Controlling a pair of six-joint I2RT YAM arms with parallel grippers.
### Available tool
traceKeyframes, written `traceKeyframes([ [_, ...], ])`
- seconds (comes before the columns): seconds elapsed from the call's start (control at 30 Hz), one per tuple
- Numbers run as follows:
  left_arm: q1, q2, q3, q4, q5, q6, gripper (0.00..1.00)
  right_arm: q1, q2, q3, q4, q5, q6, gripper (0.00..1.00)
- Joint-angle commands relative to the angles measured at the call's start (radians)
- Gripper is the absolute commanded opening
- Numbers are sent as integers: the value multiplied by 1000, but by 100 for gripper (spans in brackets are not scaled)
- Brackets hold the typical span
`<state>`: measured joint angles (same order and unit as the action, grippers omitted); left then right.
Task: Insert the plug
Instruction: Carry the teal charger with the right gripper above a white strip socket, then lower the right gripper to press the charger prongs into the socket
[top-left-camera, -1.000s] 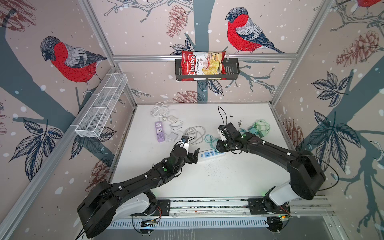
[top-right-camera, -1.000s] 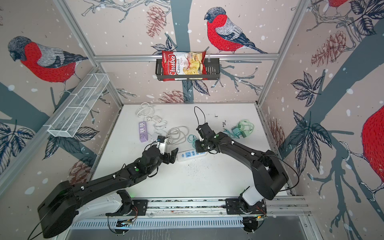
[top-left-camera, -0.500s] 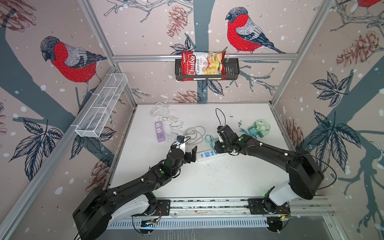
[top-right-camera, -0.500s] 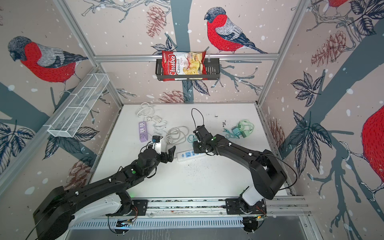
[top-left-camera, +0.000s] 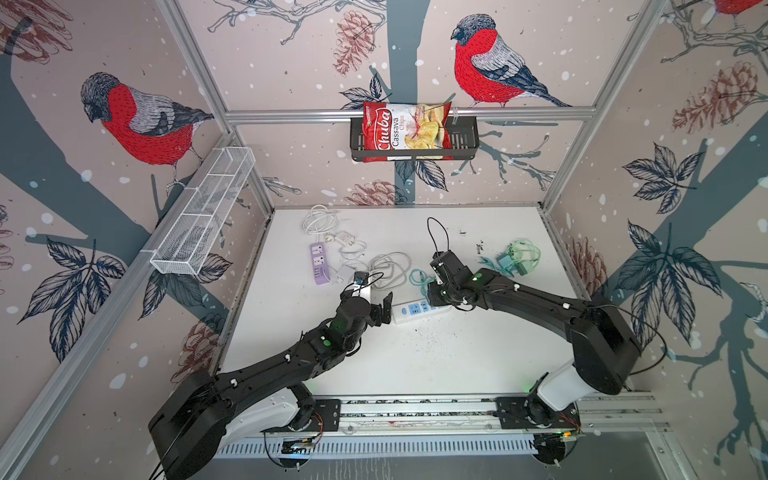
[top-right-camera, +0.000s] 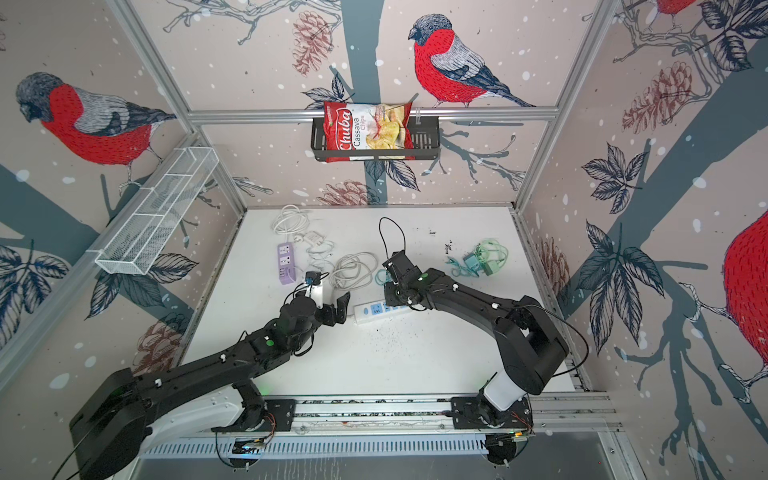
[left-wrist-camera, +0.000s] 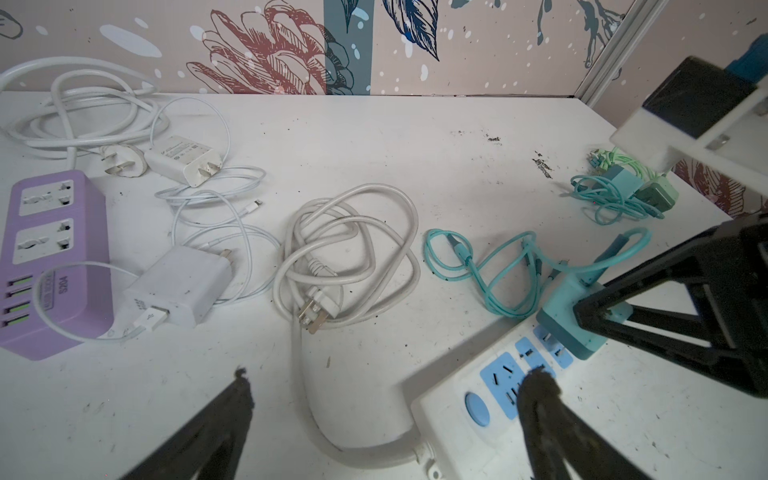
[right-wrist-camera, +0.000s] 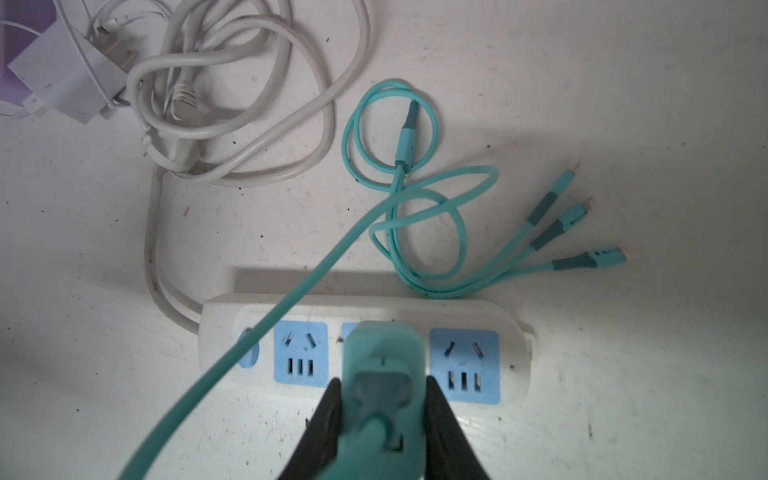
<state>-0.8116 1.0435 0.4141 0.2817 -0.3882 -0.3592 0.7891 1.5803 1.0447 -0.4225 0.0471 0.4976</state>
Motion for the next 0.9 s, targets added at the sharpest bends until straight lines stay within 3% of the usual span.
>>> traceKeyframes([
  [0.0, 0, 1, 8, 10, -8, -1, 98, 4, -1, -5, 5, 18, 9, 13],
  [0.87, 0, 49, 29, 31, 11, 3, 97, 1, -20, -39, -10, 82, 3, 13],
])
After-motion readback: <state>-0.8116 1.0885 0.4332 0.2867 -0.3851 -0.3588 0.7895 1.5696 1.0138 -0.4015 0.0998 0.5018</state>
